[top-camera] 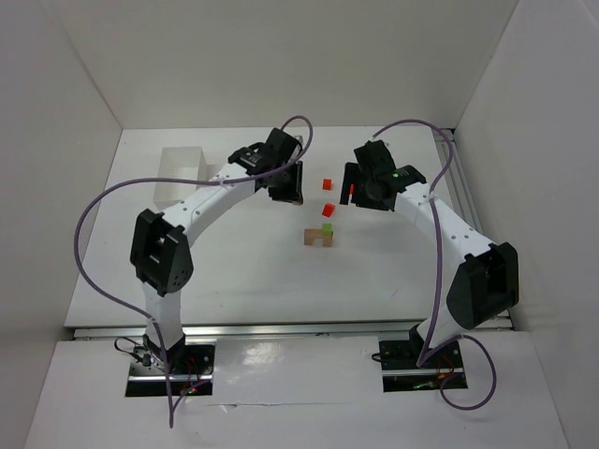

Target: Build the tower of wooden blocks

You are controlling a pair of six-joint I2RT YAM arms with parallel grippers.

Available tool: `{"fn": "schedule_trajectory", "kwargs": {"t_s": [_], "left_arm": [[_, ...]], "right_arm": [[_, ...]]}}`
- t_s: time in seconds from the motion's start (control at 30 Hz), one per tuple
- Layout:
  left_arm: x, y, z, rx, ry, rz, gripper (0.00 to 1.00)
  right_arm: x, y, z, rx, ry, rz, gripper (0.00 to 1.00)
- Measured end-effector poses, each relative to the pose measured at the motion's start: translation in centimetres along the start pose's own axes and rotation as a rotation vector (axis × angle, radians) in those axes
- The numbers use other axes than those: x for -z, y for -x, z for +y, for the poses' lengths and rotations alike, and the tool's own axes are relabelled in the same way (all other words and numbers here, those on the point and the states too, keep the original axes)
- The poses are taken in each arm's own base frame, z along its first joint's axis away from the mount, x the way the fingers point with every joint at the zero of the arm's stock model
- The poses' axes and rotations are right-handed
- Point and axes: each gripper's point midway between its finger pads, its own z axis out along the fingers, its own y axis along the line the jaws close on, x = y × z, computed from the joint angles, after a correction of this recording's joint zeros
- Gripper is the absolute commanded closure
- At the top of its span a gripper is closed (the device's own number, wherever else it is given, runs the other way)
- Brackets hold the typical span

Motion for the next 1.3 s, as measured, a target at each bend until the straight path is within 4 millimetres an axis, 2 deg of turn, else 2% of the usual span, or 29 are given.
{"fn": "schedule_trajectory", "kwargs": {"t_s": [0.1, 0.17, 0.27, 0.37, 0.6, 1.0, 1.3], "left_arm": [[1.7, -1.6, -2.1, 0.014, -0.034, -0.014, 1.0], [1.4, -3.2, -2.7, 0.017, -0.032, 0.01, 1.0], [0.3, -5.2, -2.5, 0.038, 0.001, 0.047, 1.0], [-0.4, -6.2, -2.1, 0.061, 0.035, 0.06, 1.0], [-0.7, -6.0, -2.4, 0.081, 0.042, 0.031, 1.0], [-1.8, -6.8, -2.0, 0.085, 0.041, 0.031, 1.0], [-2.0, -7.2, -2.8, 0.071, 0.027, 0.033, 0.99]], "right_arm": [[-0.1, 0.0, -0.1, 0.003, 0.001, -0.001, 0.21], [-0.2, 0.0, -0.2, 0.004, 0.001, -0.003, 0.21], [-0.3, -0.2, -0.5, 0.005, -0.002, -0.002, 0.21], [0.0, -0.6, -0.9, 0.003, -0.006, -0.004, 0.21], [0.7, -0.7, -1.6, -0.006, -0.012, -0.017, 0.21], [0.7, -0.7, -1.6, -0.007, -0.014, -0.018, 0.21], [0.7, -0.7, -1.6, -0.007, -0.015, -0.018, 0.21]]}}
